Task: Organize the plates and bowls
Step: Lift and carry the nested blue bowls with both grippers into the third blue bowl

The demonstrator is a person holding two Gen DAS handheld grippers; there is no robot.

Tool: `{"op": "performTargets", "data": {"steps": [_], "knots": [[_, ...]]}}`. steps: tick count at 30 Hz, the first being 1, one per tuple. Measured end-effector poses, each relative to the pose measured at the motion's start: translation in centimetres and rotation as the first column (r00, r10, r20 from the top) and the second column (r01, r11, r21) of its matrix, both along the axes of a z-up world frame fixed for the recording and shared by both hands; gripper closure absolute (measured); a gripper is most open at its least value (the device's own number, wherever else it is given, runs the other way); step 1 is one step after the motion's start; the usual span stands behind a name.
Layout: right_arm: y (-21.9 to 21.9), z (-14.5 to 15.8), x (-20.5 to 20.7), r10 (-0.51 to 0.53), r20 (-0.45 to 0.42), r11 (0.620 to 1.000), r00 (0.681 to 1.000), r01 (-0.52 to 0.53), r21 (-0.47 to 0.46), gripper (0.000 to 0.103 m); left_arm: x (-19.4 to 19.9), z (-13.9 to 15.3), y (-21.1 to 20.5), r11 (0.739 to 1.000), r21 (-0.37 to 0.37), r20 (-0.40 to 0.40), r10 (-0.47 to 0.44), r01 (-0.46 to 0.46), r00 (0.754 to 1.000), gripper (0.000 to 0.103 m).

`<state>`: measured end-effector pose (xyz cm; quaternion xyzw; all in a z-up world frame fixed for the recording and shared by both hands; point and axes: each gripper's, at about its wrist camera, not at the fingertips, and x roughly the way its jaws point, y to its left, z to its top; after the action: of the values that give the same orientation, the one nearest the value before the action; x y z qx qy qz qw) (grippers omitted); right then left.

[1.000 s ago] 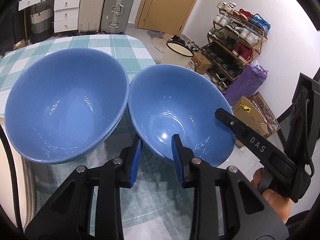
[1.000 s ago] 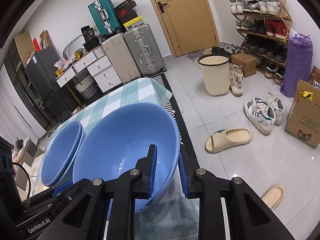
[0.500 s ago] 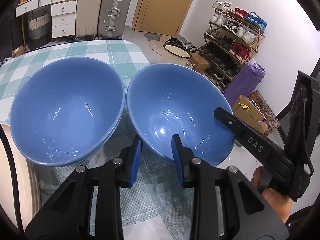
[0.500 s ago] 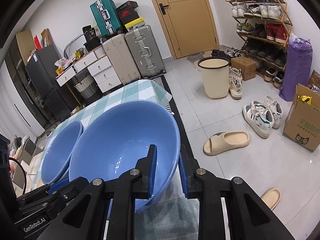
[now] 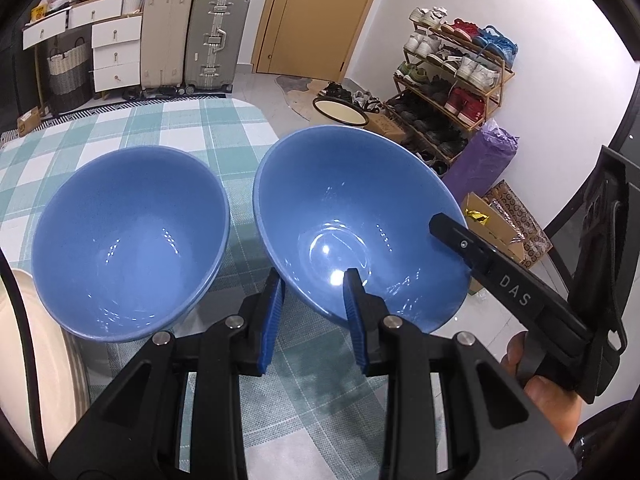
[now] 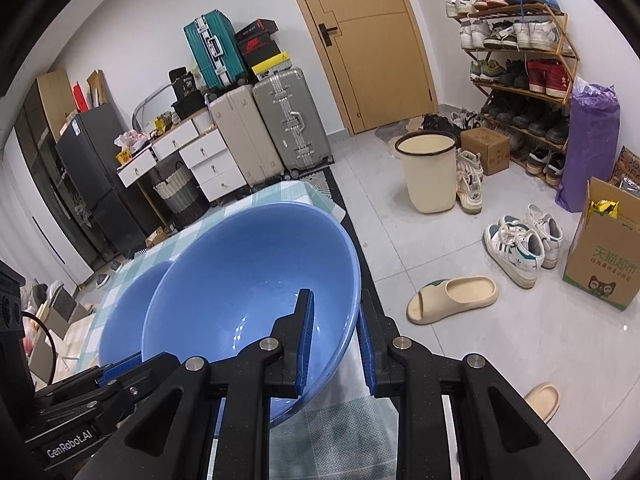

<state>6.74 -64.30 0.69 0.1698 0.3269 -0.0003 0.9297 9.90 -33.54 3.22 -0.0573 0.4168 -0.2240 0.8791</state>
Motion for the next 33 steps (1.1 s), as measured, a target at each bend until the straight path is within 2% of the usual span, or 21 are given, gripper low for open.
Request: {"op": "performTargets", "data": {"steps": [17, 33], "knots": [[1.9, 5.2, -3.1, 0.010, 0.118, 0.999, 0.993, -0.005, -0.047, 0.081, -4.0, 5.8, 2.1, 0.999, -0.031, 0.090, -0.010, 0.013, 0.996, 0.076], [5.1, 7.0, -3.9, 0.042, 0.170, 0.998, 0.985, -0.034, -0.052, 0.081, -8.6, 10.7, 6.0, 0.998, -0.058, 0.144, 0.044, -0.036, 0.989, 0.076]]}}
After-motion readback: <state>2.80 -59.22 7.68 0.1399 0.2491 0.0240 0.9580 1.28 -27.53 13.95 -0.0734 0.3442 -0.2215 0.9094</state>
